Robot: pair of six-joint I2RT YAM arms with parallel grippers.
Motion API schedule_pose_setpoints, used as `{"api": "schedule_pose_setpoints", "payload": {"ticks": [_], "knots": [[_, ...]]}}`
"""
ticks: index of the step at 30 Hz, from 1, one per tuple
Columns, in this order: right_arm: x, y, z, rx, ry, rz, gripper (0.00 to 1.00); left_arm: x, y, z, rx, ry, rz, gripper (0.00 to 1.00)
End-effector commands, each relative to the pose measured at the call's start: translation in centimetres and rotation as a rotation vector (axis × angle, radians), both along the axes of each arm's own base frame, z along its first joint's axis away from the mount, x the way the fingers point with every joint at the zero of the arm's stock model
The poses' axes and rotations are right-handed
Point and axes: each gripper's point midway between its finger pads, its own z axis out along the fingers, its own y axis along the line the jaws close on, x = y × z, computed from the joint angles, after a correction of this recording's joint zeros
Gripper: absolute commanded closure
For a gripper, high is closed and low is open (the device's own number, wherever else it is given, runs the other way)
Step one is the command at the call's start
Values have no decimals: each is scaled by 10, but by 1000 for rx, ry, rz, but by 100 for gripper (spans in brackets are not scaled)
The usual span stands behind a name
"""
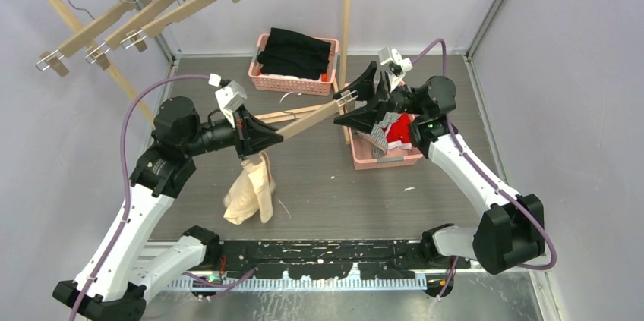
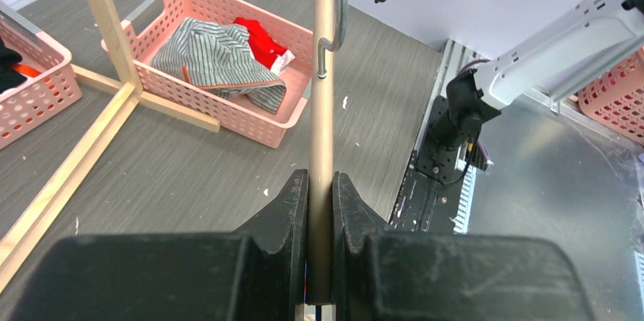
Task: Remove the underwear clipped to the hanger
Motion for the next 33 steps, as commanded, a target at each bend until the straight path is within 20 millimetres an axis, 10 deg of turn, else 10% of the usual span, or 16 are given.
{"api": "schedule_pose_setpoints", "payload": {"ticks": [1, 6, 33], "knots": [[13, -4, 15, 59, -53, -142, 22, 5, 0, 33, -78, -111, 20, 100], [27, -8, 16, 134, -21, -241, 7, 4, 0, 43, -126, -123, 35, 100], [-4, 27, 86, 539, 9, -26, 20, 34, -29, 59, -385, -109, 120, 99]]}}
